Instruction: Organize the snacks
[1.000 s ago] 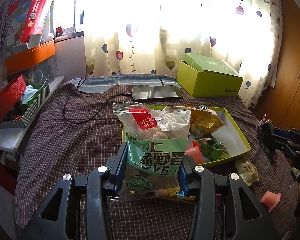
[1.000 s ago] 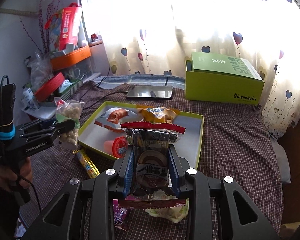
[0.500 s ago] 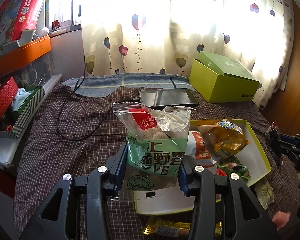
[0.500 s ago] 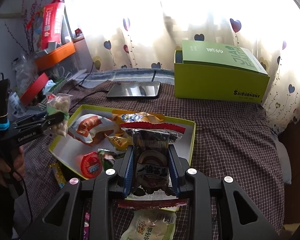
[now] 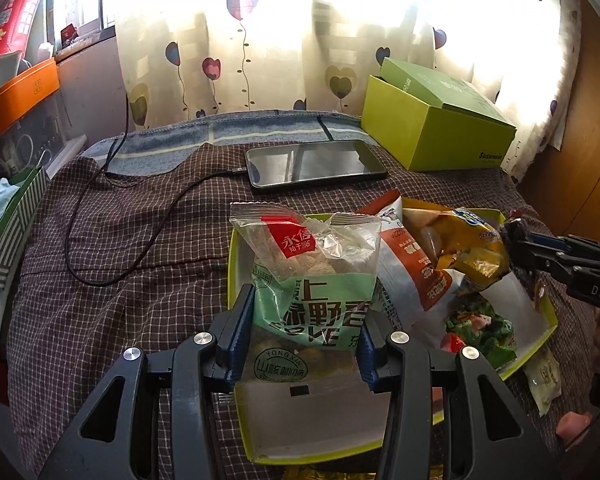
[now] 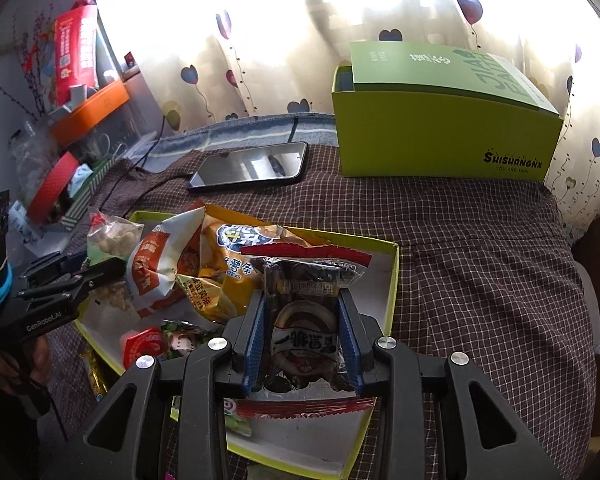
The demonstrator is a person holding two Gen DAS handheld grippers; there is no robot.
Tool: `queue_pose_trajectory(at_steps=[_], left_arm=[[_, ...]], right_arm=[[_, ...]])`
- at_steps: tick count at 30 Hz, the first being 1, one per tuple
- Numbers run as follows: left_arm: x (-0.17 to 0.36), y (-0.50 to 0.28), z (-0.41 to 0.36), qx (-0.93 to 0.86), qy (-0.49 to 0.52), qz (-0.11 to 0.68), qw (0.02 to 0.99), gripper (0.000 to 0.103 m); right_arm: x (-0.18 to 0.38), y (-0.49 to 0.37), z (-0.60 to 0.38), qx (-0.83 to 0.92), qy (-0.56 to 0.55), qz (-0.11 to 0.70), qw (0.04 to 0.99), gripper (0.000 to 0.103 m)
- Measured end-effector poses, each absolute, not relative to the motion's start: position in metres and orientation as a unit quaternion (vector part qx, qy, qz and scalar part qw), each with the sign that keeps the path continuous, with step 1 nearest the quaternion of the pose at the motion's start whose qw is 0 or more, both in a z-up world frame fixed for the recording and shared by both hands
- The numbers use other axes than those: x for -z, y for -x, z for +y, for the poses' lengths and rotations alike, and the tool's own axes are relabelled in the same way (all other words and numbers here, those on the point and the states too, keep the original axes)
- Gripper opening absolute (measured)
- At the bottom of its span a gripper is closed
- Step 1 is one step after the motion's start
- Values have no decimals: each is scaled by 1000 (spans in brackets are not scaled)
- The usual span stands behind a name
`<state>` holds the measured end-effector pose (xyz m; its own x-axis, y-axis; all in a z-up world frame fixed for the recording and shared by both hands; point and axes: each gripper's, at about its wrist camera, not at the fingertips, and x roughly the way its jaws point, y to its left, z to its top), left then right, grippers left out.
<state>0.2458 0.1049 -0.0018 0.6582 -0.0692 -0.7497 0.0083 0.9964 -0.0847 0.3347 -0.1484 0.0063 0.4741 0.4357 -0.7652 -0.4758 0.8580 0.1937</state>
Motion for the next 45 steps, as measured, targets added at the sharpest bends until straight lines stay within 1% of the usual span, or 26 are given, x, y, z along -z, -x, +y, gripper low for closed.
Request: queue_pose_trajectory(at_steps=[1, 2, 3, 4, 5, 7, 14, 22, 32, 45], left_arm=[[2, -245, 104, 25, 37, 413, 910, 46], [1, -245, 104, 24, 39, 411, 910, 47], [0, -244, 105, 21, 42, 406, 913, 49], [-2, -242, 107, 19, 44, 399, 916, 54], [-4, -240, 108, 19, 49, 391, 919, 57], [-10, -238, 112, 20, 61, 379, 923, 58], [-21, -219, 111, 22, 65, 366, 928, 58], [-28, -178, 95, 38, 78, 364, 927, 58], [-25, -118, 68, 25, 84, 357, 930, 58], [-15, -75, 42, 11, 86, 375, 923, 58]], right_arm=[[-7, -334, -149, -263, 25, 437, 860, 42], [-8, -333, -150, -261, 26, 434, 862, 45], [-9, -332, -152, -261, 26, 432, 863, 46], [-11, -330, -153, -263, 24, 429, 864, 46], [-13, -328, -154, -264, 22, 427, 865, 46], [-17, -323, -155, -264, 26, 422, 867, 46], [-34, -288, -154, -285, 47, 408, 866, 46], [-43, -238, -164, -292, 40, 400, 868, 46], [-35, -182, -169, -291, 49, 397, 869, 46], [-29, -138, -173, -302, 51, 398, 865, 46]])
